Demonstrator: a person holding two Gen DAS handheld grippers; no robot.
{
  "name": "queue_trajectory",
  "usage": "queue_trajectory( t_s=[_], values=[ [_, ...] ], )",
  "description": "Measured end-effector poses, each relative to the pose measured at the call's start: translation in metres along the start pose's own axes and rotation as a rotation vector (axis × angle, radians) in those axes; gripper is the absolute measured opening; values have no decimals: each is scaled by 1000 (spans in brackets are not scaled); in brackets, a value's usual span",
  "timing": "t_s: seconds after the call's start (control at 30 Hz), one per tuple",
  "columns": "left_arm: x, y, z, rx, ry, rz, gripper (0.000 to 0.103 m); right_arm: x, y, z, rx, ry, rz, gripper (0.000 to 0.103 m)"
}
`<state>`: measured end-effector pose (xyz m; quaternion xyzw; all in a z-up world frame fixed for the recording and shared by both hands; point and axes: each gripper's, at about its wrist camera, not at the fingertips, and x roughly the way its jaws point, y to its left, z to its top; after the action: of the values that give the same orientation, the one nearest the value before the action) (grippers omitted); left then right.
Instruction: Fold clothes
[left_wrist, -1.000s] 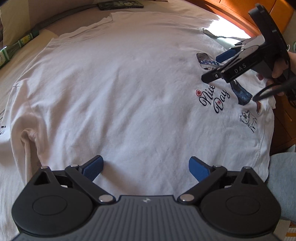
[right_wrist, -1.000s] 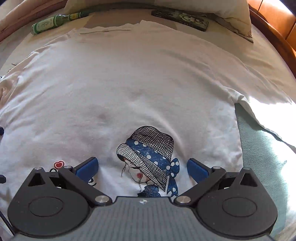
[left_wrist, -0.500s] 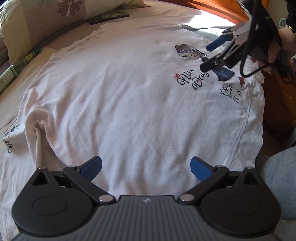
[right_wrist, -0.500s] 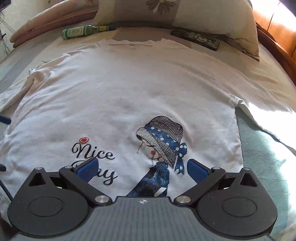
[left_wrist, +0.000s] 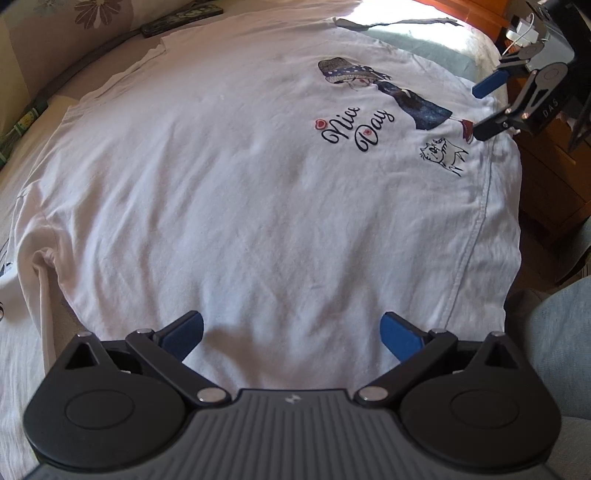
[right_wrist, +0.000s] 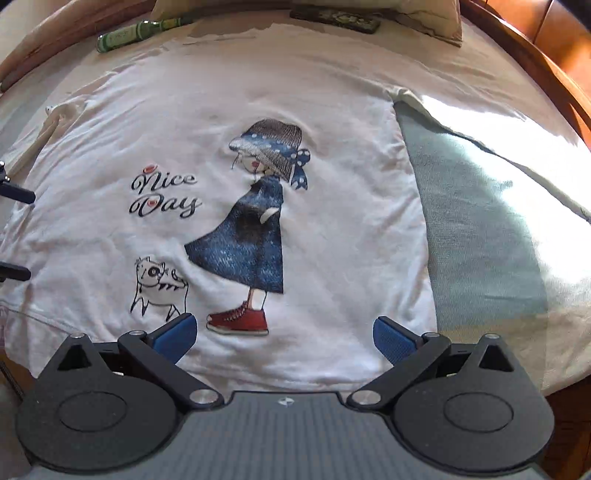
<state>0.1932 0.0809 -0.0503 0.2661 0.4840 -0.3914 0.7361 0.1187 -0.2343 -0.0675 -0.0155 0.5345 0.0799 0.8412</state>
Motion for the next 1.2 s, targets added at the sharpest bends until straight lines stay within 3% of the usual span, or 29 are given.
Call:
queue_trajectory(
  t_s=[0.1, 0.2, 0.33, 0.57, 0.77, 0.9, 1.07, 1.2],
  values=[
    [0, 10, 17, 4, -40, 34, 101, 8, 5, 26, -17, -86, 0, 103],
    [15, 26, 41, -45, -81, 70, 101, 23, 7, 48, 20, -105, 26, 103],
    [40, 45, 61, -150, -108, 96, 101, 42, 10, 56, 36, -29, 32, 103],
    [26, 47, 23, -360, -114, 61, 101, 47, 15, 44, -54, 26, 25, 103],
    [7, 51, 8, -401, -68, 50, 101, 51, 21, 64, -9, 105, -15, 103],
    [1, 61, 16, -417, -122, 47, 101, 43, 34, 84, 2, 39, 1, 103],
    [23, 66, 20, -431, -131, -18, 102, 48, 58, 120, -14, 11, 81, 103],
    [17, 68, 7, -426, -174, -57, 102, 49, 79, 145, -59, 7, 159, 103]
  ],
)
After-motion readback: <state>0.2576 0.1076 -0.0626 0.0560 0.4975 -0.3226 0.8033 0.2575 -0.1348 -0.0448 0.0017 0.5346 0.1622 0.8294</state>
